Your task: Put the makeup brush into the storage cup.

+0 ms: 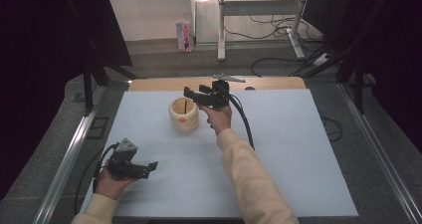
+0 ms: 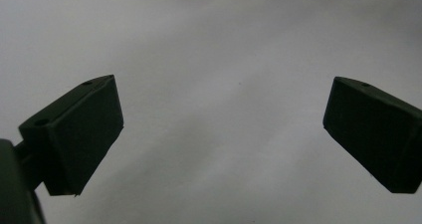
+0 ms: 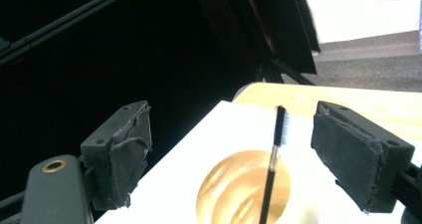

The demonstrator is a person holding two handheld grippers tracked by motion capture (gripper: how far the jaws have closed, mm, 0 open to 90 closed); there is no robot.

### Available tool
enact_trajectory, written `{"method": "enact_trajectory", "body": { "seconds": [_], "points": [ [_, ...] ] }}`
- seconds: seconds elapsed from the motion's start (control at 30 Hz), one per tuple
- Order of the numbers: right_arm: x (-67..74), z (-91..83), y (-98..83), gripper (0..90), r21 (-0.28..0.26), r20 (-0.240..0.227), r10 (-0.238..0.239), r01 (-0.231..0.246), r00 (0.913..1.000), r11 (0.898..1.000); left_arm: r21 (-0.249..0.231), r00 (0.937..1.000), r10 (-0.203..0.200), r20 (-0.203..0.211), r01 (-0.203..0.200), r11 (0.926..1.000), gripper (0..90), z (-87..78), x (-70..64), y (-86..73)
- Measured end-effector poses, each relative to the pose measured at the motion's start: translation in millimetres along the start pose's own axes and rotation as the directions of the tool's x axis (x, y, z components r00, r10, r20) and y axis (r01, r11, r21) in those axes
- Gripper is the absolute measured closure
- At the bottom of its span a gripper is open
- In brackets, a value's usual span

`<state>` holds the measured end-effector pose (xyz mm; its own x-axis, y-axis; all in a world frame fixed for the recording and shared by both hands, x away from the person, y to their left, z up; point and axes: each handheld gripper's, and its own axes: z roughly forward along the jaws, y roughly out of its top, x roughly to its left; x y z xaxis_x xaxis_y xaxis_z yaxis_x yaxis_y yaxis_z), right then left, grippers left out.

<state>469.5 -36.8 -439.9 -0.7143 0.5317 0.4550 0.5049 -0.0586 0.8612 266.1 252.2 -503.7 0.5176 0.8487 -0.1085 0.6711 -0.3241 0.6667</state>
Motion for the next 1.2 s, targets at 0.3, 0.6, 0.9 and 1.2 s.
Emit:
{"method": "enact_trajectory", "body": {
  "seconds": [0.3, 0.6, 0.9, 1.2],
  "points": [
    [3.2, -24.0, 3.9, 15.4, 0.066, 0.023, -0.055, 0.053, 0.9982, 0.996, -0.002, 1.0, 0.0, -0.005, 0.0, 1.0, 3.1, -1.4, 0.0, -0.5],
    [2.8, -55.6, 5.2, 14.4, 0.116, 0.036, -0.095, 0.09, 0.9949, 0.989, -0.015, 0.9999, -0.005, -0.009, 0.005, 0.9999, 3.0, -3.0, -0.5, -0.9],
    [2.9, -95.7, 4.1, 12.6, 0.16, 0.065, -0.149, 0.137, 0.9867, 0.978, -0.012, 0.9999, -0.003, -0.01, 0.003, 0.9999, 3.0, -2.9, -0.9, -0.9],
    [-1.0, -147.3, -6.7, 12.0, 0.216, 0.109, -0.185, 0.158, 0.9768, 0.963, -0.012, 0.9999, 0.0, -0.014, 0.0, 0.9999, 3.0, -2.8, -1.9, -0.5]
  ]
}}
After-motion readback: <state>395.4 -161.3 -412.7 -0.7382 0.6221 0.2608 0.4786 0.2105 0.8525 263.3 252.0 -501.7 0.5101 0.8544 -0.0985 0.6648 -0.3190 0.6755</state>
